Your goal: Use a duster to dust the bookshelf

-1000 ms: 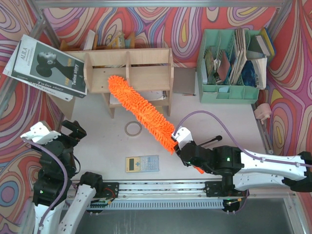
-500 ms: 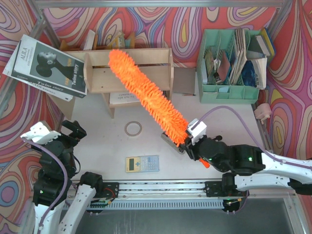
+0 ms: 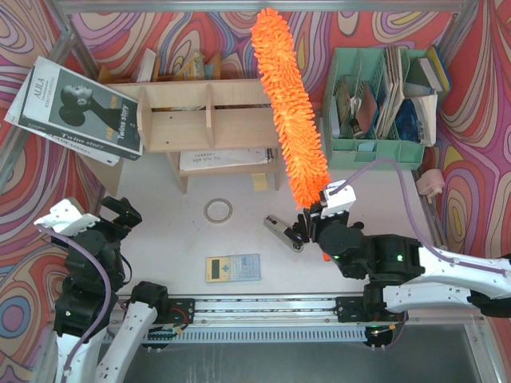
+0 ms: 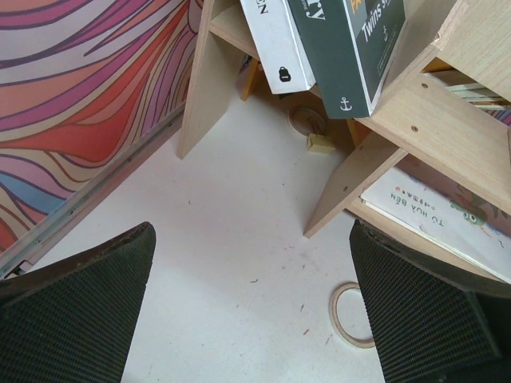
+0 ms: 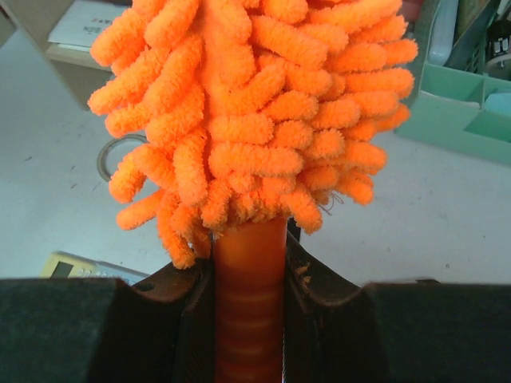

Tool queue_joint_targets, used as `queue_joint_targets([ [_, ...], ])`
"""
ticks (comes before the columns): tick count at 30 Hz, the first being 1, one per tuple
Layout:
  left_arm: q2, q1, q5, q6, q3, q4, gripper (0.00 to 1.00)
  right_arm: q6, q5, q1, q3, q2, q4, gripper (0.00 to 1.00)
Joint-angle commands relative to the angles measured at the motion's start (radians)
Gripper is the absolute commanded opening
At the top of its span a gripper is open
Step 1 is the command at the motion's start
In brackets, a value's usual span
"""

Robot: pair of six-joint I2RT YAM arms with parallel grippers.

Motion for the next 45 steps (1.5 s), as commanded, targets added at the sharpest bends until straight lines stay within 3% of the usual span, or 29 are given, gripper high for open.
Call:
queue_joint_targets([
  [1,0.012,0.005,-0.005,-0.007,-0.014,-0.004,0.98,0.128,0.093,-0.024,0.042,0.046,-0.033,0.00],
  [10,0.032,0.005,0.011,-0.007,-0.012,-0.003,0.98,0.127,-0.175,-0.271,-0.011,0.090,0.011,0.00],
  [26,0.060,0.005,0.022,-0.002,-0.013,0.002,0.99,0.203,-0.459,-0.410,-0.183,0.227,0.148,0.00],
  [38,0.061,0.005,0.019,-0.001,-0.012,0.003,0.99,0.299,-0.567,-0.416,-0.246,0.307,0.162,0.00],
  [45,0.057,0.005,0.018,-0.001,-0.011,0.003,0.99,0.262,-0.451,-0.416,-0.149,0.233,0.110,0.00],
])
